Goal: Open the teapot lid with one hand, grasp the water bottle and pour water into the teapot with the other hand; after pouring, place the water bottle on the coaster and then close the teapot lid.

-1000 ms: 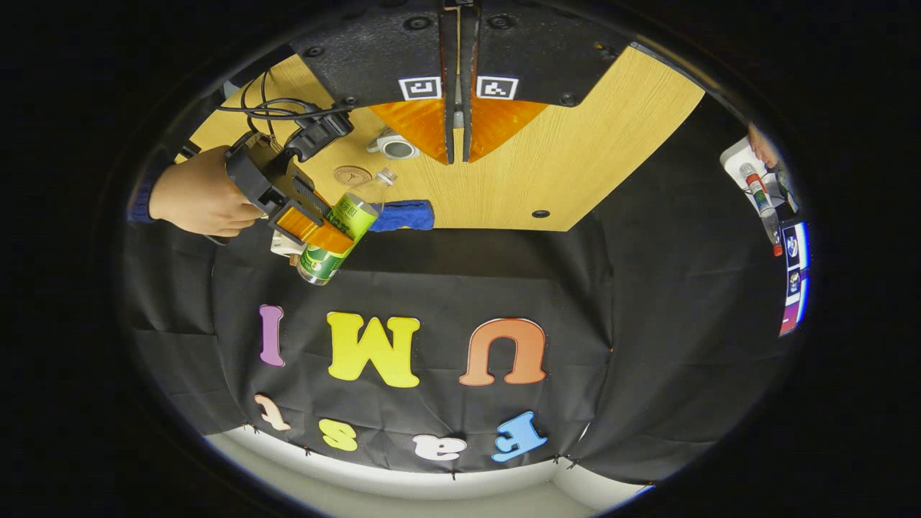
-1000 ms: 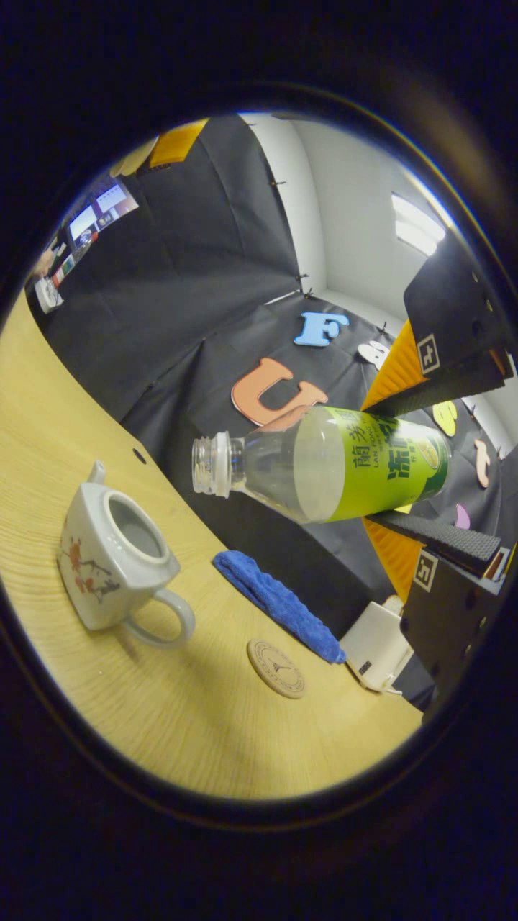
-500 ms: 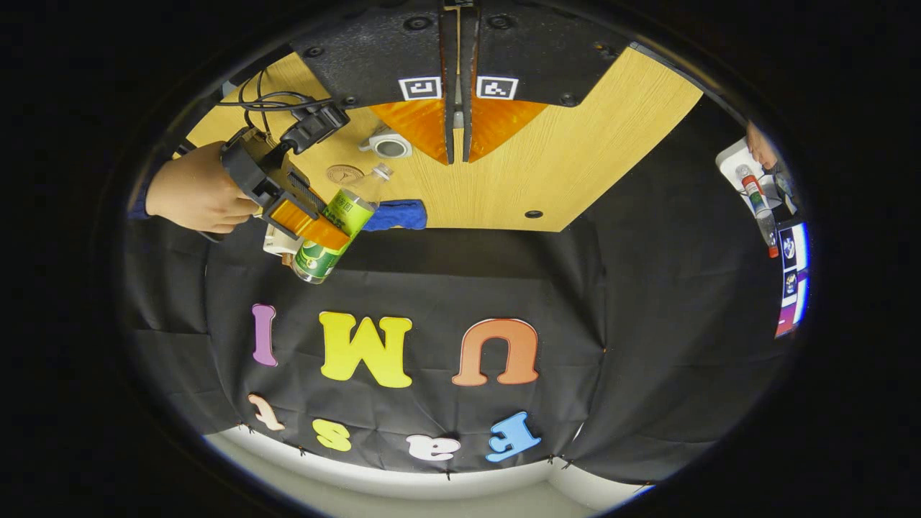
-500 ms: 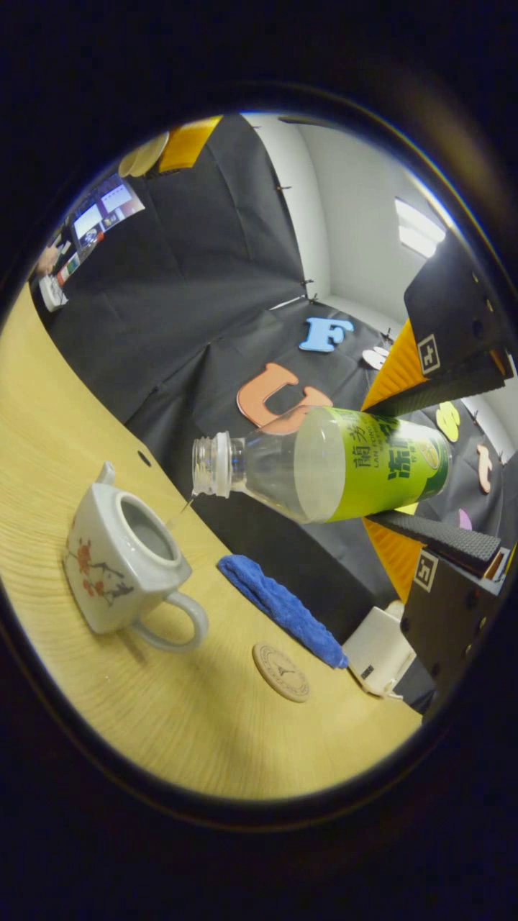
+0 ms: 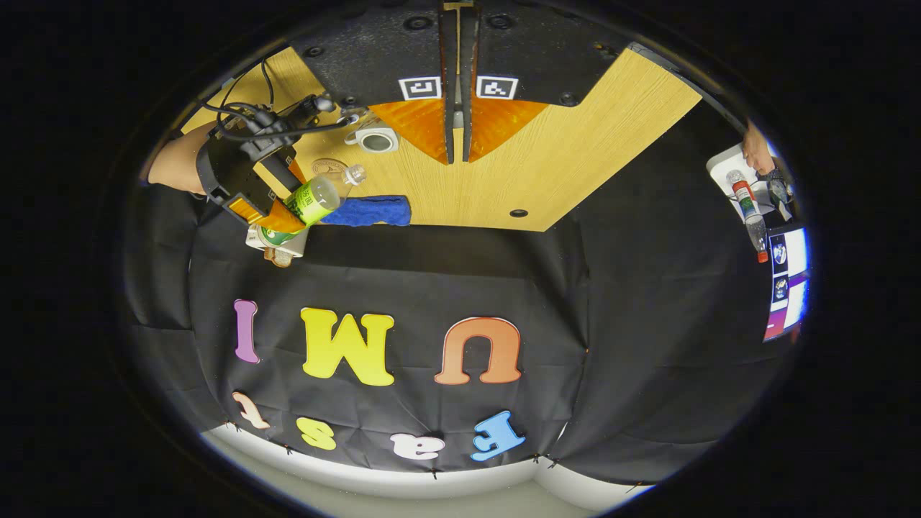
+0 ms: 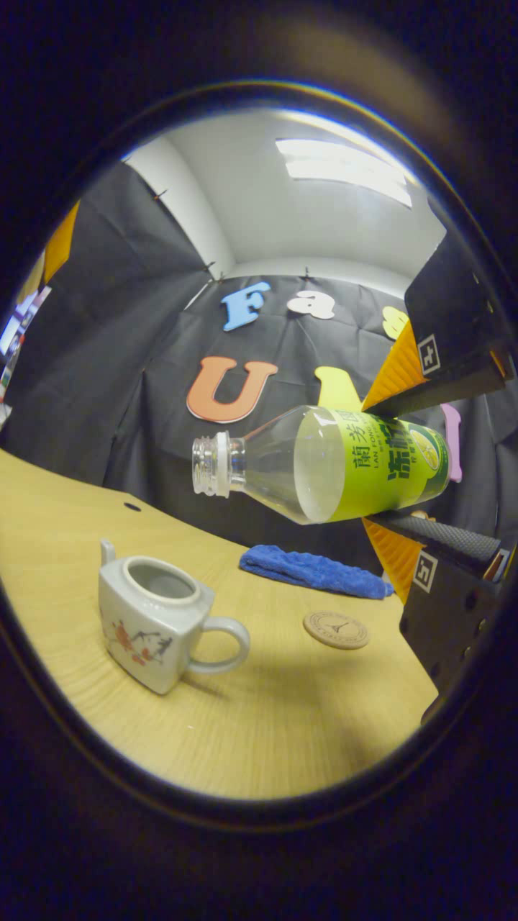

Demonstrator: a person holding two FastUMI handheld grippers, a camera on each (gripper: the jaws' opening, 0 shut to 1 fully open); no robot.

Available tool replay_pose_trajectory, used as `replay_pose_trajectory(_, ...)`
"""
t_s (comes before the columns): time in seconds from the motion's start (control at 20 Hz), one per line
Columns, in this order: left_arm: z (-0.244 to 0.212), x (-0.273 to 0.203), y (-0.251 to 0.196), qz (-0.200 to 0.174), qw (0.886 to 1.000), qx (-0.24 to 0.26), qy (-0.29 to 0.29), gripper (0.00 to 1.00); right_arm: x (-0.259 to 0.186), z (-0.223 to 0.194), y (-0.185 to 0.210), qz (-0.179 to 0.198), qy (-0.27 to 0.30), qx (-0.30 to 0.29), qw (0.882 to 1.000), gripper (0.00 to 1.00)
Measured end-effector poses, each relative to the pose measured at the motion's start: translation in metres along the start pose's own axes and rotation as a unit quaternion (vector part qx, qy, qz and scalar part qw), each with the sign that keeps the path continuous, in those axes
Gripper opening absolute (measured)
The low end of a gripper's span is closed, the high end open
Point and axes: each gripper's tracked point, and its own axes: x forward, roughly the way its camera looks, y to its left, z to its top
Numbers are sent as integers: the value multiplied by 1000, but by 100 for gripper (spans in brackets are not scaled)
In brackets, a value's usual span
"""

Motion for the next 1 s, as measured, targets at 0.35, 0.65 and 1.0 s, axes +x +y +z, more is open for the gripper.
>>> replay_pose_trajectory(0.35, 2, 0, -8, -3, 1000, 7, -5, 4, -14, 0, 16, 81, 49, 288, 953, 76)
replay_pose_trajectory(0.65, 10, -3, -20, -17, 1000, 6, -22, 4, -28, -13, 17, 132, 80, 448, 881, 73)
replay_pose_trajectory(1.0, 8, -3, -28, -32, 999, -9, -16, 4, -14, -43, 23, 150, 107, 589, 787, 73)
